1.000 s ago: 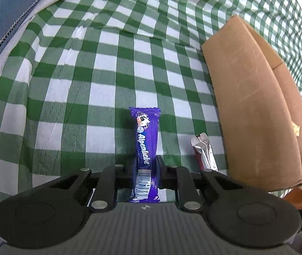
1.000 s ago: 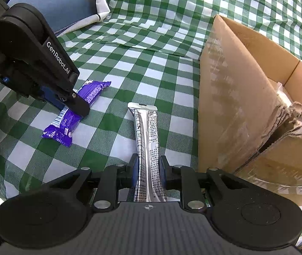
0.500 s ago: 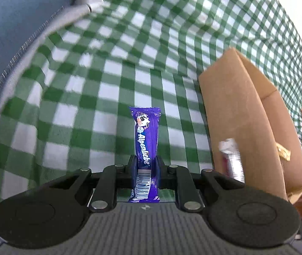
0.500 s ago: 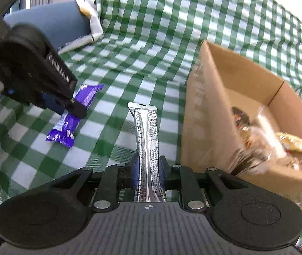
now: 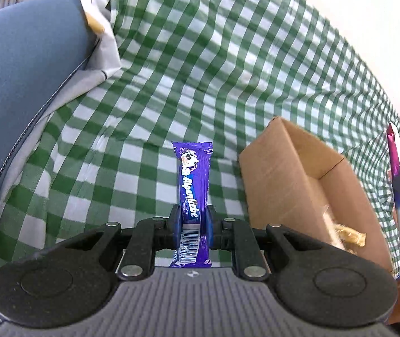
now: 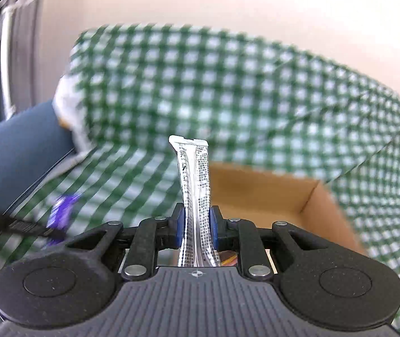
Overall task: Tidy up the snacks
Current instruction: 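Lift both snacks and carry them over the cardboard box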
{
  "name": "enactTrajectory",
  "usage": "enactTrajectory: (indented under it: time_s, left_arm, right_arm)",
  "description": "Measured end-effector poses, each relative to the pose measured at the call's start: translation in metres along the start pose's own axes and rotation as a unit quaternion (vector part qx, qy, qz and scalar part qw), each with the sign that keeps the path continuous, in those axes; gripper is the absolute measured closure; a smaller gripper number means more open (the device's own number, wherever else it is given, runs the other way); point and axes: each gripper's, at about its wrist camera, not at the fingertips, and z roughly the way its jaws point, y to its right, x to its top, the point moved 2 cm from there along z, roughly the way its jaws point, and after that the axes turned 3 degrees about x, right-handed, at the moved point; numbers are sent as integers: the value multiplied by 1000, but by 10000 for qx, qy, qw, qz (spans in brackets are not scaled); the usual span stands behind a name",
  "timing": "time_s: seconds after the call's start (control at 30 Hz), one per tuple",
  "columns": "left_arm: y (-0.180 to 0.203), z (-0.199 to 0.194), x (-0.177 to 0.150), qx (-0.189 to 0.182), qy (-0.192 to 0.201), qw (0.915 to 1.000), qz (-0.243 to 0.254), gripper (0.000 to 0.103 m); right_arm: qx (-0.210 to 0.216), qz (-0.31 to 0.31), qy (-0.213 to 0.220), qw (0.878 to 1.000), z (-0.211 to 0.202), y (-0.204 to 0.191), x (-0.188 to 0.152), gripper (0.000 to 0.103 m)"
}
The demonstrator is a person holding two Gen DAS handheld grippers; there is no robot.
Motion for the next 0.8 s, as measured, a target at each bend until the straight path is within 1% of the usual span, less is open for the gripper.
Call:
enactTrajectory:
  time_s: [0.1, 0.2, 0.3, 0.37, 0.5, 0.57, 0.7, 0.8]
  left_arm:
    - [7, -2, 2, -91, 100, 9999, 3, 85]
    - [15, -1, 4, -154, 169, 9997, -2, 85]
    - [26, 0, 7, -259, 219, 9994, -44, 85]
    - [37, 2, 9, -353, 264, 9990, -19, 85]
    - [60, 4, 12, -486, 388, 9980, 97, 85]
    - [73, 2, 14, -547, 494, 9971, 202, 85]
    - [94, -1, 17, -830, 625, 9941, 322, 85]
    - [108, 1, 22, -989, 621, 9925, 368, 85]
  right_arm:
    - [-271, 130, 159, 9994, 10, 33, 4, 84]
    - [-613, 438, 276, 9968, 16, 63, -8, 84]
    - [-802, 1041, 132, 9912, 14, 94, -21, 84]
    - [-855, 1242, 132, 9885, 12, 107, -23, 84]
    - [-979, 1241, 151, 9873, 10, 123, -28, 84]
    - [-1074, 1146, 136, 9875, 10, 129, -31, 84]
    - [-1204, 1045, 115, 9871, 8, 136, -35, 84]
    - [-1281, 1028, 97, 9864, 6, 143, -38, 84]
